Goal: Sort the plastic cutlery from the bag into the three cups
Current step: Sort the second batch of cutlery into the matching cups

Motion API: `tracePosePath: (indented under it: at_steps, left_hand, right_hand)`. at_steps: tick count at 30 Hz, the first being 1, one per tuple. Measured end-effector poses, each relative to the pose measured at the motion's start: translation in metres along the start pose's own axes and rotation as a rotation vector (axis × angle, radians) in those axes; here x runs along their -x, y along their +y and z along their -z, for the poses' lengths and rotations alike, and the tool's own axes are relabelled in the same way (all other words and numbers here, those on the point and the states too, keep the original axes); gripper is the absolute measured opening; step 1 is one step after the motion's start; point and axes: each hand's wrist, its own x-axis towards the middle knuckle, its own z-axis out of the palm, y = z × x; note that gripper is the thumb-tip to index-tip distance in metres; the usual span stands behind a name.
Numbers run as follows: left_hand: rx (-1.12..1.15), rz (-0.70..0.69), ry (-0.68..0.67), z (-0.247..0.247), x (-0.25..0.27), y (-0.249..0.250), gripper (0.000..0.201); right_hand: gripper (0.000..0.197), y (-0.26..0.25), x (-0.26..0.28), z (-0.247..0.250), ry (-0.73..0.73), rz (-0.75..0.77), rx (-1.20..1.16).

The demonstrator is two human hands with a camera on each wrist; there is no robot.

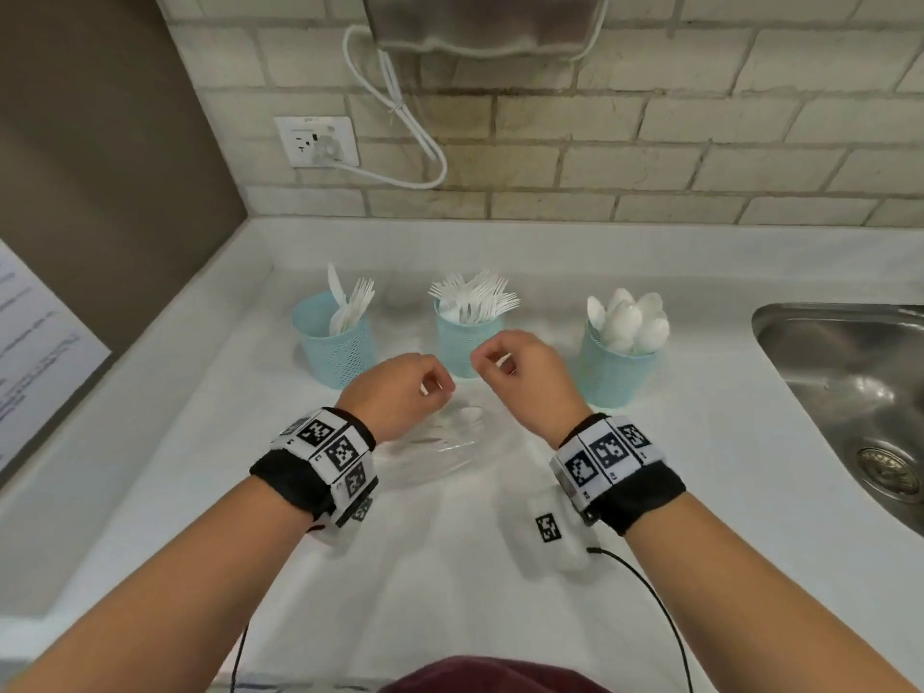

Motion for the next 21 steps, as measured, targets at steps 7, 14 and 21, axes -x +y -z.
tracePosePath:
  at_steps: [7,14,21]
  left_hand:
    - [-0.174,0.221,-0.162,0.003,0.038,-0.066,0.055]
    - [-0.365,0.106,-0.238,-0.004,0.044,-0.069,0.086]
    - [-0.459,-0.012,-0.123,-0.014,0.039,-0.065,0.074]
  right_hand:
    - [0.025,0.017,0.015,-0.051,-0.38,-0.063,0.303]
    - [0.034,0.017,0.017,-0.059,-0.512,-0.071,0.495]
    - [0.048,0.008,0.024,-0.074,-0.535,-0.021,0.345]
